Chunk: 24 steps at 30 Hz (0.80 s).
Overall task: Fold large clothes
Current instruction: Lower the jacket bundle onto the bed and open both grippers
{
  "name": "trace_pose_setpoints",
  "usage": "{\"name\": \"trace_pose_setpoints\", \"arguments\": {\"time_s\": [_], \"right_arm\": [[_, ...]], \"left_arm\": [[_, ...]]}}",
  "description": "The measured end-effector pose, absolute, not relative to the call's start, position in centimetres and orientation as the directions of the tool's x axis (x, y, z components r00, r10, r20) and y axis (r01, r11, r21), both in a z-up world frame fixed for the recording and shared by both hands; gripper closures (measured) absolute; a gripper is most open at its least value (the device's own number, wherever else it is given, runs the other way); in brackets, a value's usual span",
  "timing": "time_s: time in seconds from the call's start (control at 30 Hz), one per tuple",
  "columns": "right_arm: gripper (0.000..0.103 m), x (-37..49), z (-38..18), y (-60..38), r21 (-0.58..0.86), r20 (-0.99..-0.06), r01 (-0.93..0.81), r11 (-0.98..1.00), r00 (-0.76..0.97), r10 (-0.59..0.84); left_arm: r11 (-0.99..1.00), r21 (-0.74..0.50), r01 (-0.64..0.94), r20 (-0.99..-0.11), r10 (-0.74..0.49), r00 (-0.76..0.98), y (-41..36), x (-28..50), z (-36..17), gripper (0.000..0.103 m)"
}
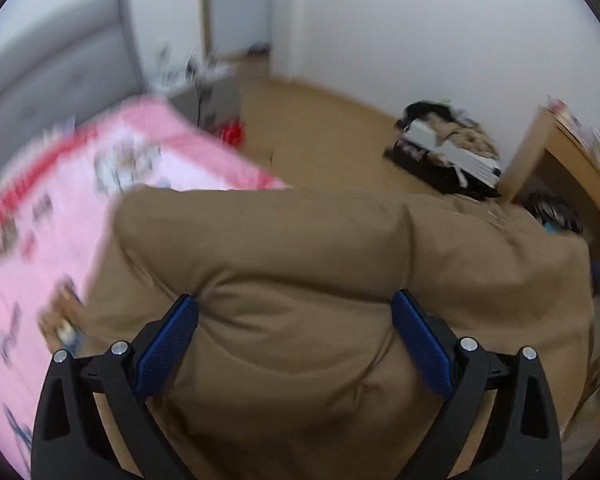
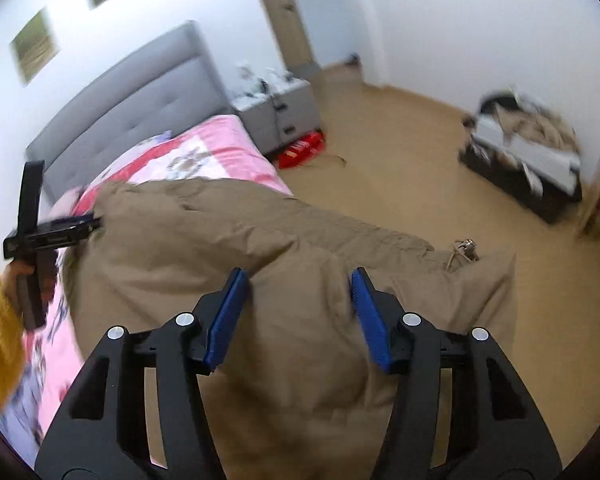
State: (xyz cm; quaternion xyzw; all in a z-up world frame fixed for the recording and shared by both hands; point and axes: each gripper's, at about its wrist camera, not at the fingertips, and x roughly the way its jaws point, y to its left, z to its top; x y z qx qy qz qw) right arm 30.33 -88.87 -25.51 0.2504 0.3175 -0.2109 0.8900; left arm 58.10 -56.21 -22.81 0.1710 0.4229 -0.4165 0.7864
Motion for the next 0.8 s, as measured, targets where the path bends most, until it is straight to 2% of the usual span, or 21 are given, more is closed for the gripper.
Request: {"name": "trace_pose_setpoints", "arguments": {"time_s": [0.07, 0.17, 0.3, 0.43, 0.53, 0.63, 0.67, 0.73, 0.8], "right_arm": [[0.051, 31.4, -27.0, -90.8, 0.331, -0.683, 0.594, 0.733, 0.687, -0.248], [0.051, 32.5, -29.3, -94.3, 0.374, -0.715, 0.651, 0.66, 0.656, -0.243], [0.046, 35.1, -32.3, -95.0, 0.259, -0.774, 0.652, 0.713, 0.582, -0.251], [0.036, 35.1, -33.2, -95.0, 0.223, -0.795, 0.673, 0.706, 0.544, -0.268], [0.018, 33.4, -31.6, -94.8, 0.252, -0.772, 0.693, 0.676, 0.565, -0.292], [0.013, 30.3, -27.8, -92.1, 0.283, -0.669, 0.624, 0.728, 0.672, -0.317], [0.007, 29.3, -26.5, -90.8, 0.284, -0.636, 0.595, 0.752, 0.703, -0.317], [0.008, 27.9, -24.3, -87.8, 0.241, -0.621, 0.584, 0.775, 0.706, -0.339], [0.008, 26.8, -22.8, -84.5, 0.178, -0.623, 0.592, 0.786, 0.686, -0.376]], "left_arm": [[0.637, -0.117, 0.762, -0.81, -0.505, 0.298, -57.5, 59.9, -23.1, 0.007], [0.679, -0.099, 0.728, -0.819, -0.472, 0.328, -58.8, 61.8, -23.0, 0.007], [0.692, -0.075, 0.718, -0.885, -0.378, 0.271, -60.1, 62.8, -25.6, 0.006], [0.694, -0.041, 0.719, -0.879, -0.367, 0.304, -60.3, 61.2, -25.2, 0.006], [0.683, -0.023, 0.73, -0.843, -0.406, 0.353, -58.9, 59.9, -23.7, 0.006], [0.651, 0.01, 0.759, -0.756, -0.492, 0.432, -55.9, 56.6, -21.4, 0.006], [0.663, 0.034, 0.747, -0.715, -0.507, 0.482, -54.6, 55.0, -20.4, 0.006], [0.701, 0.047, 0.711, -0.653, -0.518, 0.553, -52.4, 52.3, -19.1, 0.005], [0.704, -0.013, 0.71, -0.626, -0.559, 0.544, -49.7, 48.9, -17.9, 0.005]]}}
